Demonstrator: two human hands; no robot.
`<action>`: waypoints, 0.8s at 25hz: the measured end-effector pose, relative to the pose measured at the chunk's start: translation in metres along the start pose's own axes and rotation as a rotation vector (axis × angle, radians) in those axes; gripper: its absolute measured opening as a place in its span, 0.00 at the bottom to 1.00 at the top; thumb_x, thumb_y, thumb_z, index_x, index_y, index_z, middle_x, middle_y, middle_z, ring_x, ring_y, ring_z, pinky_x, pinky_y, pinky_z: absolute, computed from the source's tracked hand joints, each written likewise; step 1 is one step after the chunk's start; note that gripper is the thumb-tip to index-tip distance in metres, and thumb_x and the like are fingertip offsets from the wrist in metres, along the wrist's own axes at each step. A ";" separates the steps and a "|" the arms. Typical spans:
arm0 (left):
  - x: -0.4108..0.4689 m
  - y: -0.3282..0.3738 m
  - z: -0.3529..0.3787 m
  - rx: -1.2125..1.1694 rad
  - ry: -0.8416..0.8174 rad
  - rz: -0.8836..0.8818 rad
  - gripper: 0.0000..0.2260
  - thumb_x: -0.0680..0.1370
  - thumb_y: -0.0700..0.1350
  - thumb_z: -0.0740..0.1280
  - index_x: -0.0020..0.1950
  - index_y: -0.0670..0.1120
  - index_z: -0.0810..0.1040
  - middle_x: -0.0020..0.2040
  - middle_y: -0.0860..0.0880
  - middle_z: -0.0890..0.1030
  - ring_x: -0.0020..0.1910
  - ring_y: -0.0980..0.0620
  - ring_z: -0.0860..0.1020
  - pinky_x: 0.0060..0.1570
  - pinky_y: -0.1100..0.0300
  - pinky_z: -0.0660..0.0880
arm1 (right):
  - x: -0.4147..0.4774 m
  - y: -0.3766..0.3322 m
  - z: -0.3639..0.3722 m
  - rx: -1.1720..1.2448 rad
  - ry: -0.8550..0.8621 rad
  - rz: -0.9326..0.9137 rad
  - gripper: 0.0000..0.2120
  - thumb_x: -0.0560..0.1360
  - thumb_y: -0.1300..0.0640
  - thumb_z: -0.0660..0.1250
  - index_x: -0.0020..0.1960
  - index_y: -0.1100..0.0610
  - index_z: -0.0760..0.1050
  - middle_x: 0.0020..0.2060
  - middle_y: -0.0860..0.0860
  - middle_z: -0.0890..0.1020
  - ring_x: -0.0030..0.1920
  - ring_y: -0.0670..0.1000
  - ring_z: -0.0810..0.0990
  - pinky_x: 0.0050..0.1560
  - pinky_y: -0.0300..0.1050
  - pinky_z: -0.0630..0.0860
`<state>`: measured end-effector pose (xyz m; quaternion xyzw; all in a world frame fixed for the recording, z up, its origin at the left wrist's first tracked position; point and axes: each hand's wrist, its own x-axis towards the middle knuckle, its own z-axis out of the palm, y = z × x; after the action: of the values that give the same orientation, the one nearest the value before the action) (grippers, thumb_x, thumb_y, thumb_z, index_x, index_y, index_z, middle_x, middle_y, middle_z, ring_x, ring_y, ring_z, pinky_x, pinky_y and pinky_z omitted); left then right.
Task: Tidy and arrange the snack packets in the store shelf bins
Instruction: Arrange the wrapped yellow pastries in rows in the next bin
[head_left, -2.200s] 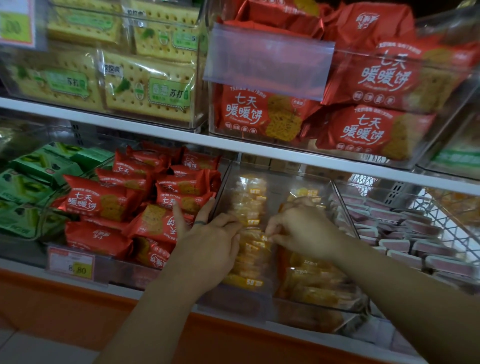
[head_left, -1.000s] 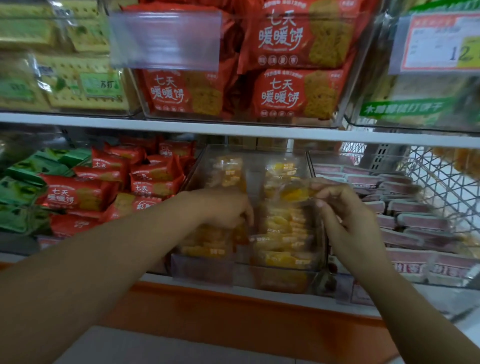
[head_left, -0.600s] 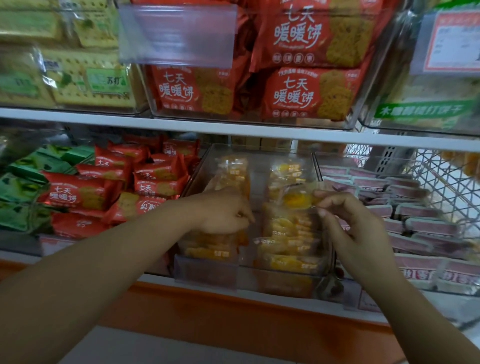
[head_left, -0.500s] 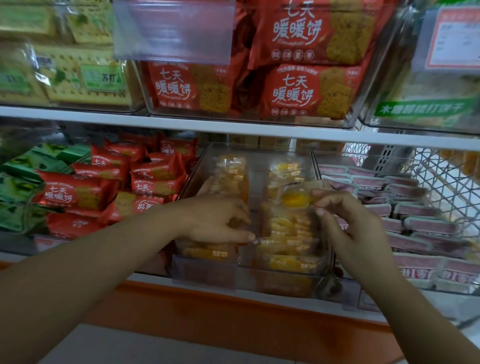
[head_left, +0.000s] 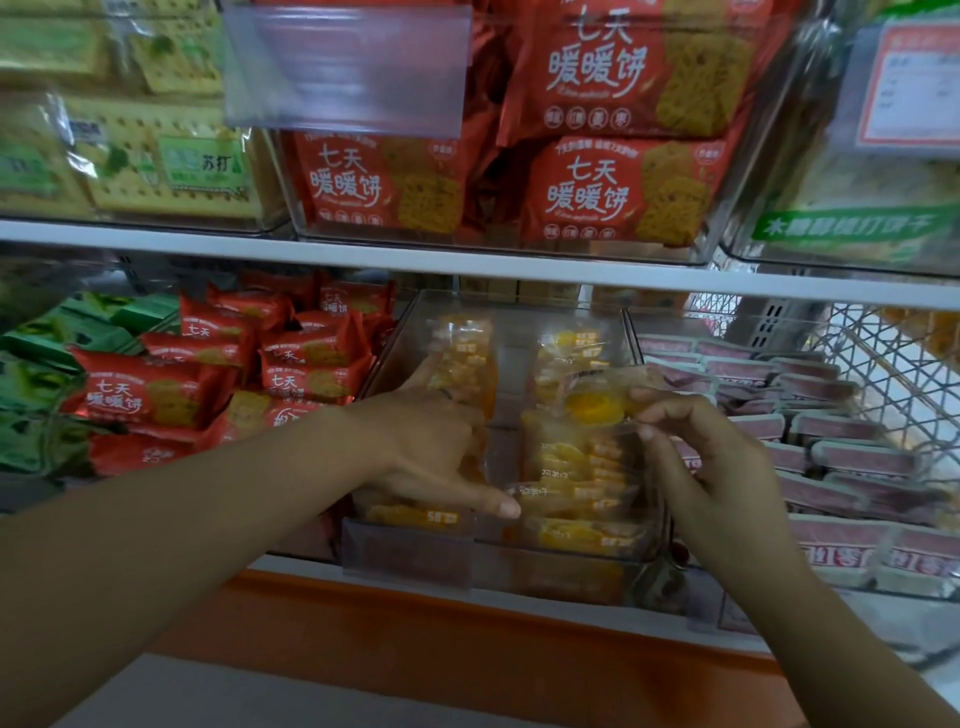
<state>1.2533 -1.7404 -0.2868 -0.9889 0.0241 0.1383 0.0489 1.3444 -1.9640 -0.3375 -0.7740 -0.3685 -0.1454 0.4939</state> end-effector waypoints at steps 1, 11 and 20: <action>-0.002 -0.001 -0.003 -0.030 0.007 0.020 0.28 0.74 0.68 0.55 0.66 0.53 0.73 0.68 0.54 0.71 0.71 0.53 0.63 0.67 0.53 0.42 | 0.000 -0.001 -0.001 0.052 0.034 0.017 0.08 0.76 0.55 0.64 0.44 0.42 0.71 0.52 0.32 0.77 0.53 0.33 0.76 0.43 0.25 0.71; 0.015 0.040 -0.015 -0.528 -0.023 0.002 0.36 0.76 0.59 0.63 0.77 0.53 0.47 0.77 0.53 0.54 0.74 0.53 0.59 0.68 0.64 0.59 | 0.006 0.008 -0.015 0.201 0.245 0.142 0.13 0.75 0.64 0.65 0.44 0.45 0.72 0.51 0.46 0.81 0.54 0.41 0.79 0.49 0.30 0.75; 0.003 0.035 -0.015 -0.458 0.008 -0.104 0.18 0.73 0.53 0.70 0.62 0.53 0.75 0.56 0.57 0.79 0.52 0.59 0.77 0.56 0.57 0.75 | -0.007 -0.027 -0.046 0.225 0.285 -0.100 0.05 0.75 0.55 0.63 0.48 0.50 0.77 0.42 0.44 0.82 0.43 0.44 0.81 0.44 0.35 0.76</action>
<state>1.2582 -1.7764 -0.2763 -0.9746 -0.0589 0.1336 -0.1698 1.3265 -2.0003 -0.3023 -0.6663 -0.3467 -0.2358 0.6167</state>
